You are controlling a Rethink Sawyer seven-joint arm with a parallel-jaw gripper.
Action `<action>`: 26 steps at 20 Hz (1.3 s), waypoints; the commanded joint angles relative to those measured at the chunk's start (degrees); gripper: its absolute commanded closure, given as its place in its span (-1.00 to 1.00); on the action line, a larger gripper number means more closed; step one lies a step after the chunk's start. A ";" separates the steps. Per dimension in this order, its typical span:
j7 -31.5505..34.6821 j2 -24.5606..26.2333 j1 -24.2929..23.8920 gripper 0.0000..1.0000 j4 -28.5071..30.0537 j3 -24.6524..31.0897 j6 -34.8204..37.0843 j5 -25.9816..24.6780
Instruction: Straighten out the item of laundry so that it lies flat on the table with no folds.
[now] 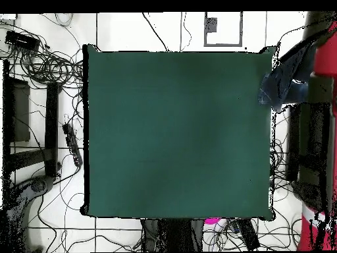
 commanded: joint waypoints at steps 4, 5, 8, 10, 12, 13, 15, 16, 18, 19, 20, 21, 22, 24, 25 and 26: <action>-18.95 2.97 3.15 1.00 -9.49 -3.41 -3.09 -5.92; -19.10 3.04 3.07 1.00 -9.66 -3.46 -2.55 -6.30; -19.99 3.24 2.60 1.00 -10.01 -3.39 -1.06 -6.94; -20.22 3.78 2.18 1.00 -10.33 -3.27 0.31 -7.37; -20.74 4.77 1.49 1.00 -10.83 -2.93 2.44 -7.88; -20.90 5.45 1.18 1.00 -11.09 -2.84 3.18 -8.20; -21.84 7.02 0.40 1.00 -11.56 -2.35 4.87 -8.45; -22.21 7.81 -0.08 1.00 -11.73 -2.00 5.49 -8.35; -22.30 9.31 -1.07 1.00 -11.99 -1.26 6.60 -7.93; -22.18 10.02 -1.52 1.00 -12.09 -0.98 7.03 -7.75; -22.13 10.56 -2.04 1.00 -12.13 -0.68 7.16 -7.44; -21.96 11.10 -2.43 1.00 -12.20 -0.44 7.52 -7.26; -21.99 11.42 -2.79 1.00 -12.25 -0.32 7.66 -7.21; -22.04 11.96 -3.31 1.00 -12.41 -0.20 8.31 -7.33; -21.99 12.11 -3.55 1.00 -12.46 -0.17 8.53 -7.40; -21.83 12.21 -3.80 1.00 -12.49 -0.13 8.60 -7.44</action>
